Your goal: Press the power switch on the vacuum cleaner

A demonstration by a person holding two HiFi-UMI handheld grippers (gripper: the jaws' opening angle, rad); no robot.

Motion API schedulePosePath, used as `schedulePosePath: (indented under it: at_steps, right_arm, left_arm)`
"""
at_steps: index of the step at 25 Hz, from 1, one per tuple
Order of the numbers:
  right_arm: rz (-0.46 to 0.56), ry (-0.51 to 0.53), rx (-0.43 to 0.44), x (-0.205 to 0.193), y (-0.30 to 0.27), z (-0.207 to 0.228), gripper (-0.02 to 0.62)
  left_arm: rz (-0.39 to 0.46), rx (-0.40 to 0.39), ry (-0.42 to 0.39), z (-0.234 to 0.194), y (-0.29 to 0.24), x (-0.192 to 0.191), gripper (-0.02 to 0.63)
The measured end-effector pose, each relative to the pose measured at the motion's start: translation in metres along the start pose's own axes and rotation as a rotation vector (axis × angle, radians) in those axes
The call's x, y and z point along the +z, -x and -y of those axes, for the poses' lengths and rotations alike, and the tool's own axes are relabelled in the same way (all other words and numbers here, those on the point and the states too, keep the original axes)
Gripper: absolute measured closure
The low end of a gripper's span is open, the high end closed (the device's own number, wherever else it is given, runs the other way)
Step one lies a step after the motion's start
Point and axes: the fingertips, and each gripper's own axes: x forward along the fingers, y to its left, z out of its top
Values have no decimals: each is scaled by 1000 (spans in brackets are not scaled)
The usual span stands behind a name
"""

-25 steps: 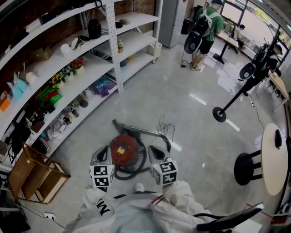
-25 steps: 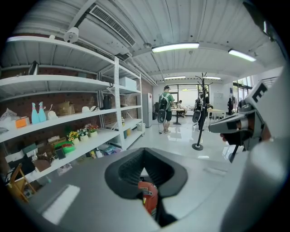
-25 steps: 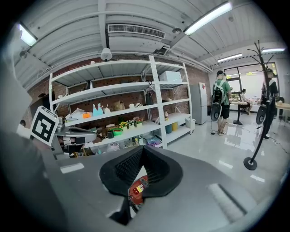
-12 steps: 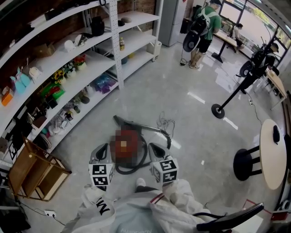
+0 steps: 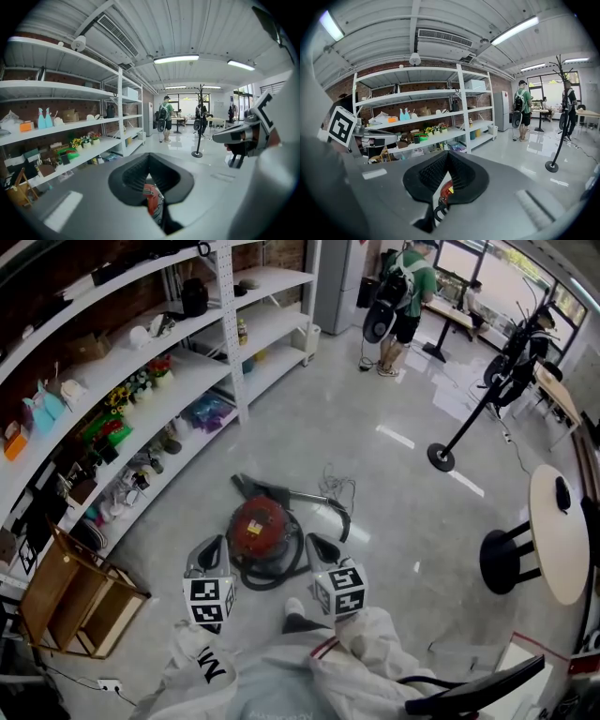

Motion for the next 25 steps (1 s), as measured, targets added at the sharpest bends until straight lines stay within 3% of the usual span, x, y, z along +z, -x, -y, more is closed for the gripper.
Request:
schedulePosePath:
  at_steps: [25]
  right_arm:
    - [10,20,-34,-49,79,-87,595]
  left_arm:
    - [37,-59,13,10,117,-47,606]
